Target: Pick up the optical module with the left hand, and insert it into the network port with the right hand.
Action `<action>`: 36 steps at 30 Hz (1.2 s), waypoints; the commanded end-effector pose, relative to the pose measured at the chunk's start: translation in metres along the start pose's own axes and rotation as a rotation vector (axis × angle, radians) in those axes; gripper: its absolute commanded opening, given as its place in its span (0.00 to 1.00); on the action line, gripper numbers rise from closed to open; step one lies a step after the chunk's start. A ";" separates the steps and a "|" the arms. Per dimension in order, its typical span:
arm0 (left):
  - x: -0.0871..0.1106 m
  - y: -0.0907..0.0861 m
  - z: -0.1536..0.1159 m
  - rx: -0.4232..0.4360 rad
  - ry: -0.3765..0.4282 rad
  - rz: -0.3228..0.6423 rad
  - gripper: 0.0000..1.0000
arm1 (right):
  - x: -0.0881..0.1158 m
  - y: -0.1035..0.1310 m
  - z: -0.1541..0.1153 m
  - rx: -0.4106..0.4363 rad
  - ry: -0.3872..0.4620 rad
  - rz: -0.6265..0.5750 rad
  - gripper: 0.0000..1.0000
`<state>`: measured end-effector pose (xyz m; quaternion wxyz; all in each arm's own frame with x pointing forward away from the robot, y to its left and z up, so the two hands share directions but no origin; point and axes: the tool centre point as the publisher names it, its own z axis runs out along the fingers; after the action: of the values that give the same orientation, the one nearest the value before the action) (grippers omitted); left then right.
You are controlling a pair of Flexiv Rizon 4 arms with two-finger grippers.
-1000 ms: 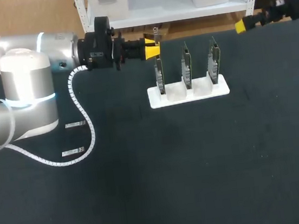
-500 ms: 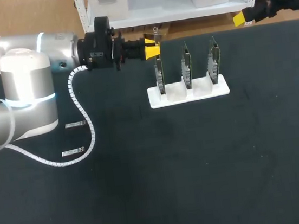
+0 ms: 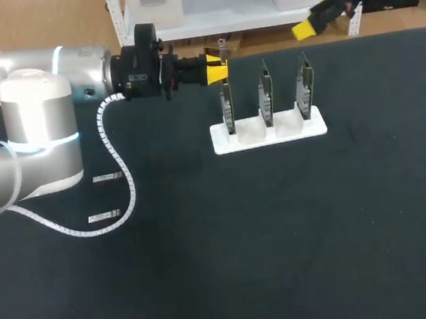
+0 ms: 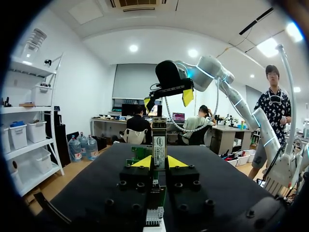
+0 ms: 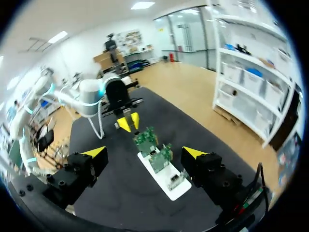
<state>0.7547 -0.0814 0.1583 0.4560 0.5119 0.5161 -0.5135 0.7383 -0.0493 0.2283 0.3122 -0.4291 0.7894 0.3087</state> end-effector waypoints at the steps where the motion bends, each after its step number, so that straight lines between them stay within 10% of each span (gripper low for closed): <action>1: 0.000 0.003 0.001 0.005 0.001 0.000 0.00 | -0.001 -0.007 0.004 -0.153 -0.008 0.008 1.00; 17: 0.000 0.003 0.001 0.005 0.001 0.000 0.00 | -0.001 -0.007 0.004 -0.153 -0.008 0.008 1.00; 36: 0.000 0.003 0.001 0.005 0.001 0.000 0.00 | -0.040 0.031 0.062 -0.282 0.065 -0.454 1.00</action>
<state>0.7548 -0.0815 0.1583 0.4560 0.5120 0.5160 -0.5136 0.7331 0.0242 0.2298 0.2974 -0.6376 0.6363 0.3164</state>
